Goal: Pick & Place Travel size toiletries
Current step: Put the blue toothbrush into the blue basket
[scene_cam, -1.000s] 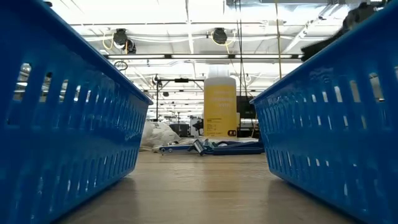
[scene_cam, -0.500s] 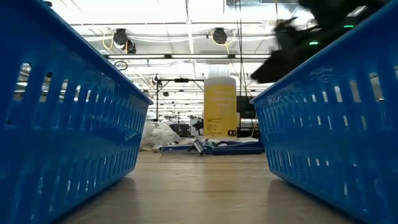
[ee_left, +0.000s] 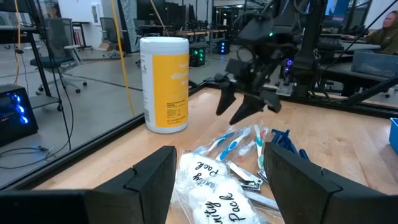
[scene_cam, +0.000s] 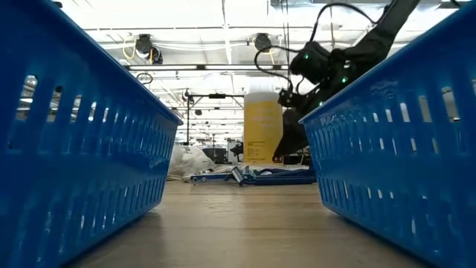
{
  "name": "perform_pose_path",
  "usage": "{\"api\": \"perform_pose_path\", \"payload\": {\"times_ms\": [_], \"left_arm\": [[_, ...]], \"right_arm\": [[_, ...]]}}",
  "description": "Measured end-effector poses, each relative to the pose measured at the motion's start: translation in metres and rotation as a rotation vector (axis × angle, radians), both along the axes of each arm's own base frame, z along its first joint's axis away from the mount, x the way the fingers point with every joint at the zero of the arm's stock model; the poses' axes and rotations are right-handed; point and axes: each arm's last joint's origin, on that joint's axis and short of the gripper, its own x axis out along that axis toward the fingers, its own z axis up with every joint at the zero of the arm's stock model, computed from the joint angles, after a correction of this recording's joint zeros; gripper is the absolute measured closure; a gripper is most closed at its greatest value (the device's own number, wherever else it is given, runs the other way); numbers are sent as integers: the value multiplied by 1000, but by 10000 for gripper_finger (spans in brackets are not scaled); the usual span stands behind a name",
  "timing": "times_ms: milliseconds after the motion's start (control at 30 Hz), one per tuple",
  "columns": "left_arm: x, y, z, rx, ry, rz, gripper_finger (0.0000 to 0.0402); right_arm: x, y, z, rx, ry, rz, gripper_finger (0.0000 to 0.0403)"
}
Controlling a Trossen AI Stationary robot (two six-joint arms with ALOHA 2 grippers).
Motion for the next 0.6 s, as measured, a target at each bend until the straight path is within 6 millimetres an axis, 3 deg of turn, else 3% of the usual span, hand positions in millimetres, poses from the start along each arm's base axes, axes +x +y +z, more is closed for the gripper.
{"api": "perform_pose_path", "payload": {"times_ms": [600], "left_arm": [[0,0,0,0,0,0,162]], "right_arm": [[2,-2,-29,63,90,69,191]]}}
